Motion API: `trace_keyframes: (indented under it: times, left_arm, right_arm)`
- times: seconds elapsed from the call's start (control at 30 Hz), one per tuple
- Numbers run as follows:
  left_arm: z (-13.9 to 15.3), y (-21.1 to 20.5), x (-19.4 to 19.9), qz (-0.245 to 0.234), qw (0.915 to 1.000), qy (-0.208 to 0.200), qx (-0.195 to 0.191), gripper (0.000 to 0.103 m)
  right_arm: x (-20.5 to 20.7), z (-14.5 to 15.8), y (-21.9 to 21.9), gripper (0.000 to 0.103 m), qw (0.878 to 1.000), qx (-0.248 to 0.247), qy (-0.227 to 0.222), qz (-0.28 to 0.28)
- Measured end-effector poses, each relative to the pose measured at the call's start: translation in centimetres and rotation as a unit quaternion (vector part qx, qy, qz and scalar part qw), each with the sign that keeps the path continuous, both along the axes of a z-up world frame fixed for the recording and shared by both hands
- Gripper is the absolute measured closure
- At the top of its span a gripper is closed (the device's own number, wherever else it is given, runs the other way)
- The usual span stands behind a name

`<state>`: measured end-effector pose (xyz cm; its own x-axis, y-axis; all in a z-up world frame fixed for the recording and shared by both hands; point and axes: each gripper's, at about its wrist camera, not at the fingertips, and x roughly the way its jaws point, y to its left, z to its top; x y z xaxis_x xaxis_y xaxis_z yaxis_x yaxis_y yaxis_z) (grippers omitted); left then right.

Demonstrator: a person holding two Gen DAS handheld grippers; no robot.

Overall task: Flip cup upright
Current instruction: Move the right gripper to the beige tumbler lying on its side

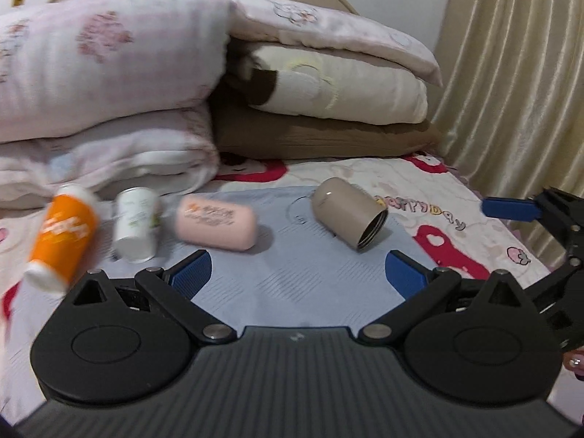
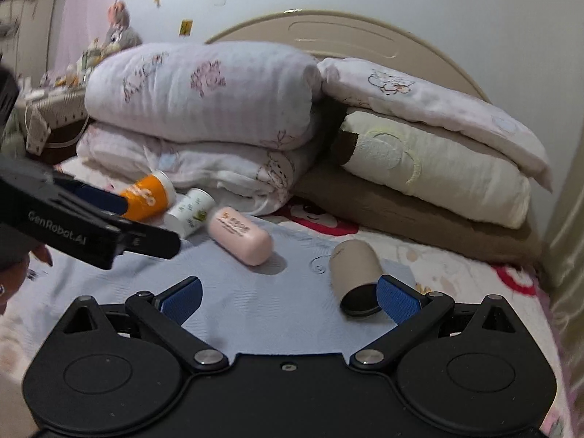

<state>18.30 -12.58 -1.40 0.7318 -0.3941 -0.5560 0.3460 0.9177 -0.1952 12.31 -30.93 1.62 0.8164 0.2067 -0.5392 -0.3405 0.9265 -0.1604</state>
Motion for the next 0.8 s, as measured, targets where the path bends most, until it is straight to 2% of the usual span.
trace_keyframes:
  times: [0.13,0.27,0.37,0.47,0.6,0.7,0.8]
  left_arm:
    - [-1.1,-3.1,4.4,-0.015,0.9996,0.022,0.002,0.001]
    - [-2.6,-6.1,8.8,-0.035,0.9978,0.053,-0.021,0.002]
    - [-3.6,-7.5,11.7,-0.049,0.9947,0.079,-0.044,0.003]
    - [-4.5,-8.5,14.1,-0.034,0.993,0.1,-0.053,0.003]
    - [-5.9,-9.2,16.8,-0.027,0.9908,0.116,-0.064,0.006]
    - [-6.9,-9.8,18.0,-0.038,0.9877,0.135,-0.069,0.014]
    - [-7.8,-10.1,18.6,-0.041,0.9819,0.159,-0.095,0.016]
  right_arm:
    - [4.1,-1.4,-0.8,0.0,0.999,-0.026,0.012,0.014]
    - [8.5,-3.0,-1.5,0.002,0.997,-0.049,0.05,0.041]
    - [11.6,-4.4,-1.8,0.008,0.994,-0.068,0.075,0.049]
    - [14.3,-5.8,-2.1,0.011,0.99,-0.099,0.091,0.042]
    - [16.9,-6.7,-3.1,0.012,0.989,-0.088,0.109,0.05]
    - [18.6,-7.3,-3.6,0.012,0.987,-0.088,0.123,0.058]
    - [19.9,-8.0,-3.7,0.012,0.982,-0.095,0.144,0.071]
